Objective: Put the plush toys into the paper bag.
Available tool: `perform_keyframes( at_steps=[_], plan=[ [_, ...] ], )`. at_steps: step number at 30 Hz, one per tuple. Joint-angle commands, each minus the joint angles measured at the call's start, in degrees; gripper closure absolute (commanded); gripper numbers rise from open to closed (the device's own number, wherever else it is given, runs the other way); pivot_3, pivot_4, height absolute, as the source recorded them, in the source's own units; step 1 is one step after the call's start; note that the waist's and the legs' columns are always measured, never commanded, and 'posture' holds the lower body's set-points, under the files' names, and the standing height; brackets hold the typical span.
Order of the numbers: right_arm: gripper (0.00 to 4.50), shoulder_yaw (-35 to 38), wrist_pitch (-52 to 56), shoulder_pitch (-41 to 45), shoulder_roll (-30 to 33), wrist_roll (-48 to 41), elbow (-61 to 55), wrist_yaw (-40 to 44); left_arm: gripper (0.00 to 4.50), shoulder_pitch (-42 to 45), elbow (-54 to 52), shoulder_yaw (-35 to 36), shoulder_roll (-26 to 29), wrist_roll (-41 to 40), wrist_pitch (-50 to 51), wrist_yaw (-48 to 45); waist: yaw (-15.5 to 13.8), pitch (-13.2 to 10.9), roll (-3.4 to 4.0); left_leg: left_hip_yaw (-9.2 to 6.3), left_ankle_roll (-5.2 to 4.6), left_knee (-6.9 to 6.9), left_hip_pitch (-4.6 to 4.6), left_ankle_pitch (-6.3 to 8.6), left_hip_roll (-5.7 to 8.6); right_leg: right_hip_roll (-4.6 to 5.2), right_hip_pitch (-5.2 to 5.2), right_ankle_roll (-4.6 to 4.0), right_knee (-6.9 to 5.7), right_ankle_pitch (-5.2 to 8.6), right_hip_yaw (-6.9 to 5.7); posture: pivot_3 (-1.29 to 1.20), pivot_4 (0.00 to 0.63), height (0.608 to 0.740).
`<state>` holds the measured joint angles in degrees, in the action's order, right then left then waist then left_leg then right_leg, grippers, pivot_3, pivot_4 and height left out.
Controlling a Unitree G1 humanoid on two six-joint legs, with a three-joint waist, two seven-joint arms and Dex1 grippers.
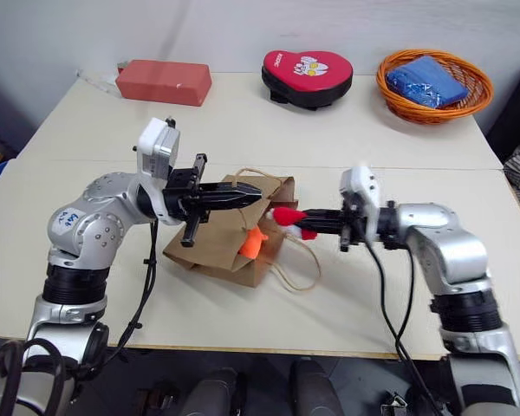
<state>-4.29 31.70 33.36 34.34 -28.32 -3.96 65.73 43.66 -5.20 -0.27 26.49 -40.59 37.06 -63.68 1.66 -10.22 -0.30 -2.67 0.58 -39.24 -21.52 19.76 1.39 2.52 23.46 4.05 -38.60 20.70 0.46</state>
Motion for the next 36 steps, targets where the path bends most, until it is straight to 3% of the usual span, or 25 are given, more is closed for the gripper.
perform_keyframes(
  at_steps=[1,10,13,17,22,25,27,35,36],
  plan=[
    [4.49,-5.4,-2.5,1.5,-4.3,3.3,-0.1,-1.7,4.5,1.5,-2.8,2.3,0.0,-2.9,0.9,0.9,0.0,0.0,0.0,-0.01,0.0,0.0,0.0,0.0,0.0,0.0,0.0,0.0,-0.02,0.0,-0.01,0.0,0.15,0.74],
    [4.49,-9.4,-2.1,5.4,-18.5,2.8,6.3,-4.0,4.5,0.8,-2.7,2.5,-1.6,-3.3,0.6,2.7,0.0,0.0,0.0,-0.06,0.02,-0.04,-0.01,-0.01,0.01,0.01,0.01,0.0,-0.05,0.0,-0.07,0.0,0.15,0.74],
    [4.49,-10.7,-3.3,6.0,-21.2,5.2,11.0,-4.8,4.5,0.4,-2.7,2.7,-2.4,-3.2,0.3,3.5,0.0,0.0,0.0,-0.06,0.02,-0.04,-0.01,-0.01,0.01,0.02,0.0,0.0,-0.07,0.0,-0.07,0.0,0.15,0.74],
    [4.49,-11.5,-7.3,7.1,-25.1,11.5,18.6,-12.4,4.5,0.2,-2.7,3.3,-3.3,-3.2,-0.2,4.8,0.2,0.0,0.0,-0.05,0.03,-0.04,-0.01,-0.01,0.01,0.02,0.02,0.0,-0.1,0.0,-0.07,0.0,0.15,0.74],
    [4.49,-11.4,-5.8,5.0,-25.0,9.0,14.5,-8.9,4.5,-0.3,-2.8,3.8,-3.0,-3.1,-0.6,5.1,0.3,0.0,0.01,-0.05,0.05,-0.04,0.02,-0.03,0.01,0.01,0.03,0.0,-0.16,0.0,-0.1,0.0,0.15,0.74],
    [3.67,-10.4,-3.1,4.8,-22.8,7.8,10.3,-7.8,4.5,-0.6,-2.9,4.3,-2.5,-3.0,-0.8,5.2,0.2,0.0,0.01,-0.04,0.05,-0.04,0.02,-0.03,0.01,0.01,0.03,0.0,-0.22,0.0,-0.09,0.0,0.15,0.74],
    [2.9,-9.0,-1.5,4.5,-20.6,6.8,8.2,-7.3,4.5,-0.8,-2.9,4.4,-2.3,-3.0,-1.0,5.3,0.1,0.0,0.01,-0.05,0.05,-0.04,0.02,-0.03,0.01,0.02,0.02,0.0,-0.19,0.0,-0.09,0.0,0.15,0.74],
    [0.17,-2.4,3.8,0.4,-6.3,-0.1,-0.4,0.7,4.5,-2.0,-4.0,4.7,-1.1,-3.4,-1.1,5.3,-0.1,0.0,0.0,-0.05,0.04,0.01,0.01,-0.02,0.01,0.03,0.0,0.0,-0.02,0.0,-0.08,0.0,0.15,0.74],
    [0.02,-1.4,4.8,-0.1,-5.0,-0.8,-0.5,0.7,4.5,-2.1,-4.1,4.8,-1.0,-3.4,-1.2,5.3,-0.1,0.0,0.0,-0.05,0.04,0.01,0.01,-0.02,0.02,0.03,-0.01,0.0,0.02,0.0,-0.08,0.0,0.15,0.74]
  ],
)
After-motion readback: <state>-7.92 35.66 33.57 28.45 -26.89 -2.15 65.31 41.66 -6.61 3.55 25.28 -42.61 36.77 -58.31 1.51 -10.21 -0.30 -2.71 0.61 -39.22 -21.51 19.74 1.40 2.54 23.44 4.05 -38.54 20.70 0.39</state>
